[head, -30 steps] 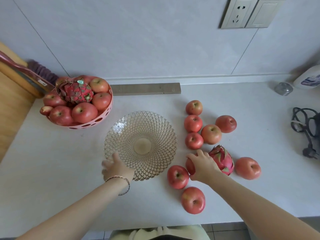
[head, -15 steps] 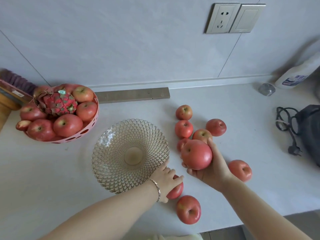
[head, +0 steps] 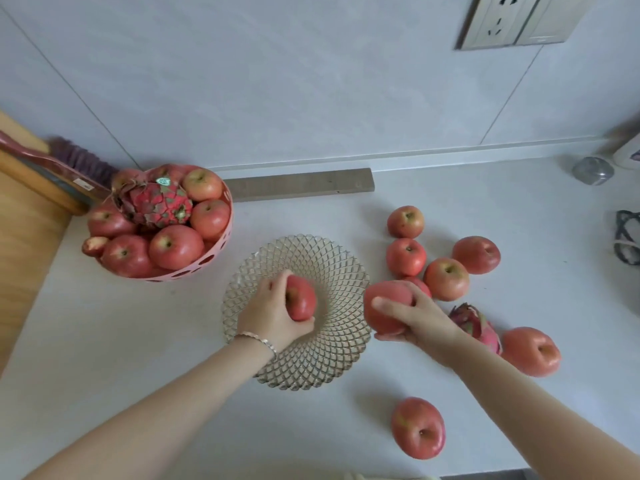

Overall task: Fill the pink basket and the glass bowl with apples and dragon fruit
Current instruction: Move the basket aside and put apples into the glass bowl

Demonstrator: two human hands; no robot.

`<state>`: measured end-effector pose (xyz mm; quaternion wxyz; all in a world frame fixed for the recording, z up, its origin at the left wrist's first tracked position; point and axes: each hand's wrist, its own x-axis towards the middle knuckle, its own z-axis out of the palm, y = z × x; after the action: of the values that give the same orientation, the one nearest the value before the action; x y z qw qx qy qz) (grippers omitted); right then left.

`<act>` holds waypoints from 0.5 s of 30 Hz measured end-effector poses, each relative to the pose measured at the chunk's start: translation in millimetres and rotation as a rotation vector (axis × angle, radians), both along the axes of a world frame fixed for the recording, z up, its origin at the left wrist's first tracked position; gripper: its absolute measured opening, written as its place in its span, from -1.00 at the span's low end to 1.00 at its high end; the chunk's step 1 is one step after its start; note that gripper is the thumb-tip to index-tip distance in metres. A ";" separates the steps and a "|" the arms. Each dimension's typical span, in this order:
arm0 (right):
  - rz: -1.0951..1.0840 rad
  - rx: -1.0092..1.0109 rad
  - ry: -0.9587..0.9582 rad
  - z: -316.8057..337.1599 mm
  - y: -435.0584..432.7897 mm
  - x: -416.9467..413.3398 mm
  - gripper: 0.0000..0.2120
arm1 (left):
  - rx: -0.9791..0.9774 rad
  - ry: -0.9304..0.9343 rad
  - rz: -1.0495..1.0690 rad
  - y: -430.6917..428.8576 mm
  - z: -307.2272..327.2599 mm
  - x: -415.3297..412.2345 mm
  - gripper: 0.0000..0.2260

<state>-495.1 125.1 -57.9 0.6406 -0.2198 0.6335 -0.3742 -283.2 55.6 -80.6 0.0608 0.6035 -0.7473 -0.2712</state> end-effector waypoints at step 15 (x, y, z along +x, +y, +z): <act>0.809 -0.229 0.998 -71.4 -77.1 108.1 -0.21 | -0.016 0.092 0.164 -41.0 -2.4 40.4 -0.25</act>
<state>-387.0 48.0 -129.3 0.3323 -0.6551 0.6782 -0.0214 -242.7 14.6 -83.0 0.1218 0.6490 -0.6942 -0.2866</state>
